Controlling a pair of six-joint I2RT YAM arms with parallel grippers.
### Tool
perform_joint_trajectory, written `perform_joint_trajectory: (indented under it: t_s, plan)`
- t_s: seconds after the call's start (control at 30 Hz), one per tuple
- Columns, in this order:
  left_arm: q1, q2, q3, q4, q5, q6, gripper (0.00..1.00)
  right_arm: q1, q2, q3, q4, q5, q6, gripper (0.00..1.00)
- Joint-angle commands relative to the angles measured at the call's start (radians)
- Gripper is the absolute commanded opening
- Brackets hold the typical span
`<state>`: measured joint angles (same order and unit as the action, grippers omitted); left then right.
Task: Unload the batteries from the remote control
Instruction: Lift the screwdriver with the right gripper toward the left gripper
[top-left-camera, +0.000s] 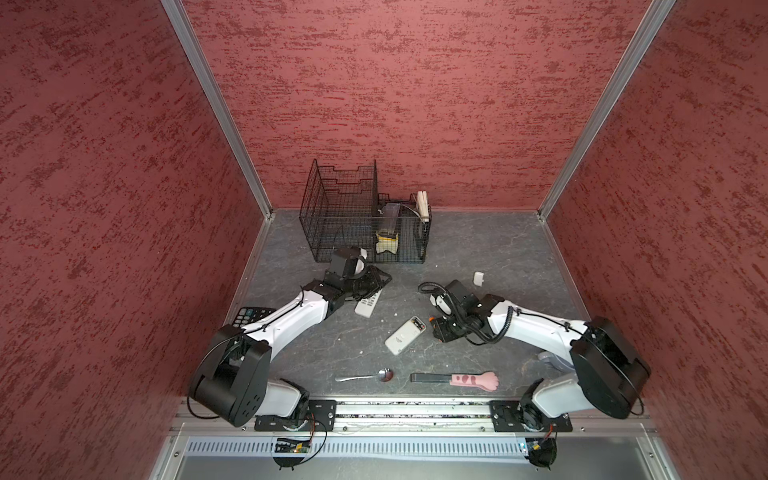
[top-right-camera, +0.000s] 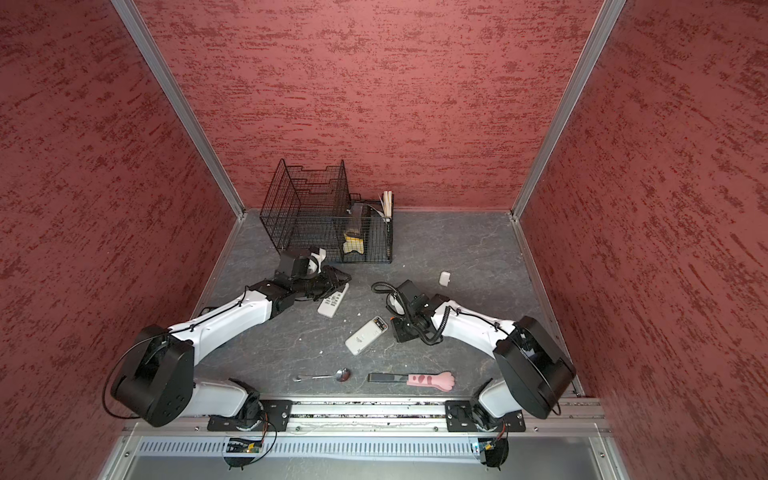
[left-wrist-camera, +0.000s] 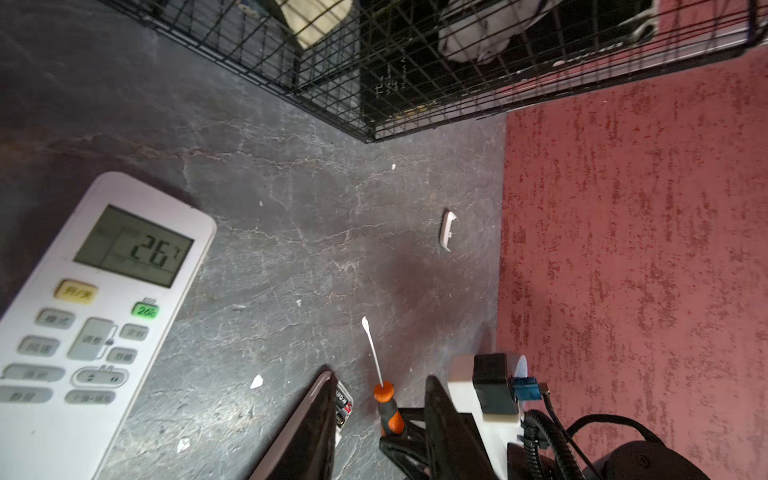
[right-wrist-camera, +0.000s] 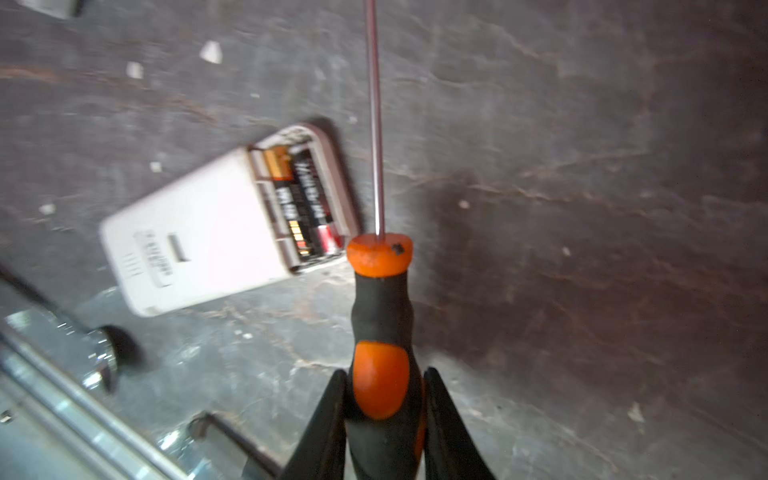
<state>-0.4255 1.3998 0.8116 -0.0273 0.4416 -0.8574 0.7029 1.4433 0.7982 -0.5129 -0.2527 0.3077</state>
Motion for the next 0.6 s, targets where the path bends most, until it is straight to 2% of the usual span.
perform_joint_trajectory:
  t_s: [0.0, 0.13, 0.33, 0.57]
  plan:
    - [0.008, 0.019, -0.004, 0.127, 0.062, -0.017, 0.36, -0.006, -0.02, 0.053, 0.048, -0.144, -0.048, 0.05]
    - [0.004, 0.028, -0.015, 0.191, 0.077, -0.04, 0.36, -0.005, -0.014, 0.085, 0.046, -0.183, -0.051, 0.03]
    - [-0.015, 0.022, -0.017, 0.184, 0.078, -0.041, 0.36, -0.007, -0.017, 0.123, 0.06, -0.204, -0.039, 0.02]
    - [-0.081, -0.011, -0.029, 0.156, 0.053, -0.029, 0.37, -0.021, -0.027, 0.152, 0.107, -0.242, -0.009, 0.01]
